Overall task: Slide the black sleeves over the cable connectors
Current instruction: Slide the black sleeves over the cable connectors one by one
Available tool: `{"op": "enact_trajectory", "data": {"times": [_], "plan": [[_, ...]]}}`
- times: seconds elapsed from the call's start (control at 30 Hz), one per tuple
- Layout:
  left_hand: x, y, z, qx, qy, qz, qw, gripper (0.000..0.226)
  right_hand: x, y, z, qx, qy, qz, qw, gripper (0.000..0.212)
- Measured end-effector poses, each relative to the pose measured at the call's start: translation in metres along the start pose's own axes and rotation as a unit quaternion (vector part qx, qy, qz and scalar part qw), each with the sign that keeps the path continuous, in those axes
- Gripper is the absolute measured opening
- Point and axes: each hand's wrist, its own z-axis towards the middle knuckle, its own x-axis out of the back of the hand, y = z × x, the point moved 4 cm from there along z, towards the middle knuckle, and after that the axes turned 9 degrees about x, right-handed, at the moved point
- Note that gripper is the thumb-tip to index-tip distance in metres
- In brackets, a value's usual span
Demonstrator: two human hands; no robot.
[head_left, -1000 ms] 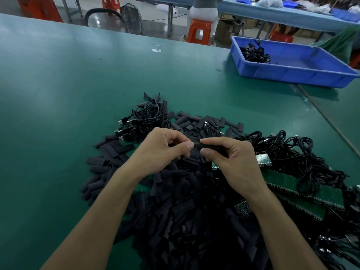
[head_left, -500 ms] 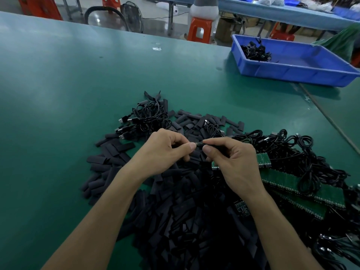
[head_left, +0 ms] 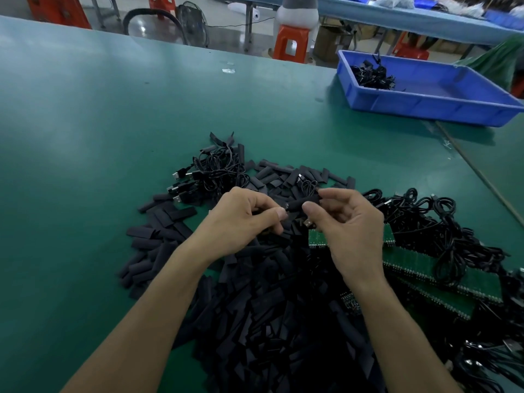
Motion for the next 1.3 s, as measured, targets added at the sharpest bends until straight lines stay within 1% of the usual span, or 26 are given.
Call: {"op": "enact_trajectory", "data": {"times": [0.03, 0.1, 0.33, 0.63, 0.87, 1.03, 1.13, 1.2, 1.3], "plan": [[-0.0001, -0.0010, 0.0009, 0.001, 0.003, -0.001, 1.000, 0.024, 0.0005, 0.0009, 0.0002, -0.004, 0.015, 0.004, 1.000, 0.024], [-0.0009, -0.0024, 0.0018, -0.005, 0.007, -0.006, 1.000, 0.024, -0.0004, 0.0010, -0.0001, -0.008, 0.021, 0.012, 1.000, 0.022], [-0.0028, -0.0013, 0.0011, -0.031, 0.015, 0.013, 0.999, 0.025, -0.0068, -0.0010, -0.0032, -0.009, 0.010, 0.012, 1.000, 0.028], [-0.0013, -0.0056, 0.0020, -0.028, 0.023, 0.033, 0.999, 0.023, -0.0083, -0.0003, -0.0061, -0.001, -0.018, 0.021, 1.000, 0.033], [-0.0058, -0.0077, 0.0046, -0.017, 0.021, -0.003, 1.000, 0.022, -0.0065, 0.0001, -0.0031, 0.001, -0.010, 0.011, 1.000, 0.029], [-0.0089, -0.0083, 0.0053, -0.018, 0.014, 0.006, 1.000, 0.027, -0.0068, 0.0014, -0.0034, -0.004, 0.009, 0.014, 1.000, 0.037], [-0.0094, -0.0083, 0.0053, -0.015, 0.010, 0.006, 1.000, 0.028, -0.0061, 0.0029, -0.0063, -0.003, 0.025, 0.038, 0.999, 0.035], [-0.0095, -0.0067, 0.0048, -0.015, 0.011, -0.002, 1.000, 0.027, -0.0069, 0.0039, -0.0080, -0.008, 0.025, 0.041, 0.999, 0.035], [-0.0064, -0.0033, 0.0031, -0.018, 0.019, -0.008, 1.000, 0.022, -0.0076, 0.0034, -0.0090, 0.001, 0.013, 0.016, 1.000, 0.034]]}}
